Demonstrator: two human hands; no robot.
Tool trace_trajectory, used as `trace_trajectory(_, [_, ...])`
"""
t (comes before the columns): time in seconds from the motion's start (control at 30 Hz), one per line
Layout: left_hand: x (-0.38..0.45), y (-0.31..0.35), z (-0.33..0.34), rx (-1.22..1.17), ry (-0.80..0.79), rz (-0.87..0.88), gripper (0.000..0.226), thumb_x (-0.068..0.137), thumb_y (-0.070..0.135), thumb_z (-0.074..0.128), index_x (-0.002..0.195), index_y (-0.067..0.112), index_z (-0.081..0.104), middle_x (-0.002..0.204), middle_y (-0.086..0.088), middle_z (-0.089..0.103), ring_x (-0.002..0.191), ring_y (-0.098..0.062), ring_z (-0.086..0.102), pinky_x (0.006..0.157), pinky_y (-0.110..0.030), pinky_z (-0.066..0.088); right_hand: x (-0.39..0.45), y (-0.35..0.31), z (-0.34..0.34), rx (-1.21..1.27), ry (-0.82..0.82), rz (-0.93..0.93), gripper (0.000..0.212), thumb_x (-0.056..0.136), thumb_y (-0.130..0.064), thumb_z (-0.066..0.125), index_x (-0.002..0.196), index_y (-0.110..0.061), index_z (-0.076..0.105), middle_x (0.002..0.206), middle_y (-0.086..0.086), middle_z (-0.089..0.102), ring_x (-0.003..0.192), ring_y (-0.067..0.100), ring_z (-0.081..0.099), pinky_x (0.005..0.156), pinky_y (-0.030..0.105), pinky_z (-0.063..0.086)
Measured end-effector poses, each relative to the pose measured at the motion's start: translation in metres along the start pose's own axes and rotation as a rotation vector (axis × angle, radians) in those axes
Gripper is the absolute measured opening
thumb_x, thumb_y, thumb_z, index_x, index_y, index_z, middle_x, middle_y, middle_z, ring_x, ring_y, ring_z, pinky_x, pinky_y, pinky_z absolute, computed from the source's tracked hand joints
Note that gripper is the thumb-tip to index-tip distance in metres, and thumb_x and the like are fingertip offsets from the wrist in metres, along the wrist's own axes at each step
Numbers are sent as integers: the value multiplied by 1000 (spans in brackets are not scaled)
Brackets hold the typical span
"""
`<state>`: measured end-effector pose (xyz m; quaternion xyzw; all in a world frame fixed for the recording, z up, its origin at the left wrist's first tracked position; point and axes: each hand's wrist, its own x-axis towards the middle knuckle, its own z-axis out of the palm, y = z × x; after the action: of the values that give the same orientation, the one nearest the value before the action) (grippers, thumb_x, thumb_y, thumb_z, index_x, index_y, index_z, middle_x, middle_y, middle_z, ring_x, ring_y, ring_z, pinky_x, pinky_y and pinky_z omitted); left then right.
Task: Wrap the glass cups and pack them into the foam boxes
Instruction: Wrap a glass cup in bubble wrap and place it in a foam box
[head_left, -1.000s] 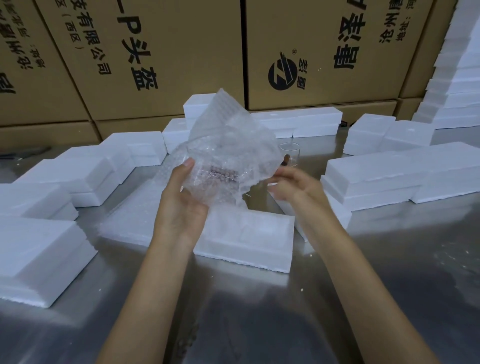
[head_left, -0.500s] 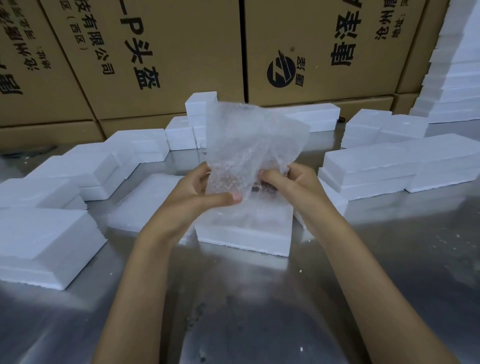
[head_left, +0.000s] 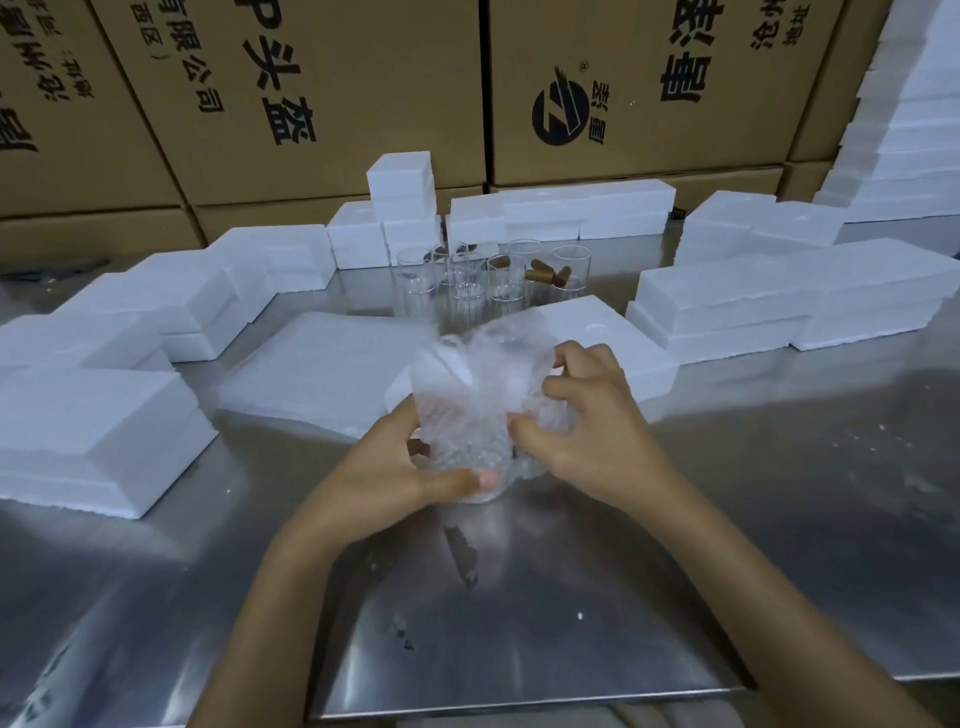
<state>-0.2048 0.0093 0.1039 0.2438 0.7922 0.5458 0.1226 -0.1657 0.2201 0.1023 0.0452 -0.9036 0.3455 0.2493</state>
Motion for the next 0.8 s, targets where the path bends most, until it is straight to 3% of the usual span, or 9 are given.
trace_trajectory(0.1, [-3,6,-2,-191,63,87,46,71,55,82,111,36,68,116,10,73,104,-8,70,80,-21,56,-2,0,2,-8,37,-34,21,78,-35,78,74,-18,67,110,-15,48,111,7,35,99,32,36])
trace_trajectory(0.23, [3,6,1,-83,193,209,33,80,20,75,103,39,62,103,16,65,85,-9,61,67,-31,51,-3,-6,5,33,95,-52,22,75,-26,76,85,-19,57,106,-12,49,105,9,39,90,27,37])
trace_trajectory(0.33, [11,3,16,54,250,262,29,80,-3,65,87,25,69,87,15,57,82,-11,51,69,-21,39,-8,-17,9,18,179,-105,28,74,-14,66,95,-23,50,97,-11,46,93,10,40,76,22,34])
trace_trajectory(0.43, [12,1,28,239,322,254,23,76,11,53,74,31,65,95,11,51,95,-13,42,75,-14,34,-21,-26,14,-28,135,-210,25,75,-15,60,100,-18,62,97,-8,56,92,14,46,80,27,38])
trace_trajectory(0.53, [11,-8,24,378,279,213,20,86,3,53,75,13,68,106,6,49,101,-12,37,81,-17,31,-31,-31,15,-159,71,-284,28,74,-29,56,97,-17,67,98,-10,59,95,14,49,88,27,36])
trace_trajectory(0.63, [5,-5,18,259,324,213,15,85,12,55,77,23,61,104,11,53,102,-9,46,80,-15,33,-34,-34,16,-283,-2,-317,26,76,-35,55,90,-17,67,96,-9,59,96,17,52,94,32,36])
trace_trajectory(0.7, [-1,1,13,137,372,238,19,77,18,51,88,30,60,104,14,59,102,-10,52,76,-16,38,-34,-34,18,-363,-59,-325,27,79,-38,55,89,-17,68,94,-9,59,99,18,51,100,32,31])
trace_trajectory(0.8, [-7,5,12,255,268,332,28,73,24,48,96,27,65,105,15,64,108,-12,54,85,-15,39,-32,-35,20,-392,-117,-307,33,82,-42,52,99,-20,70,97,-12,60,106,14,48,111,31,21])
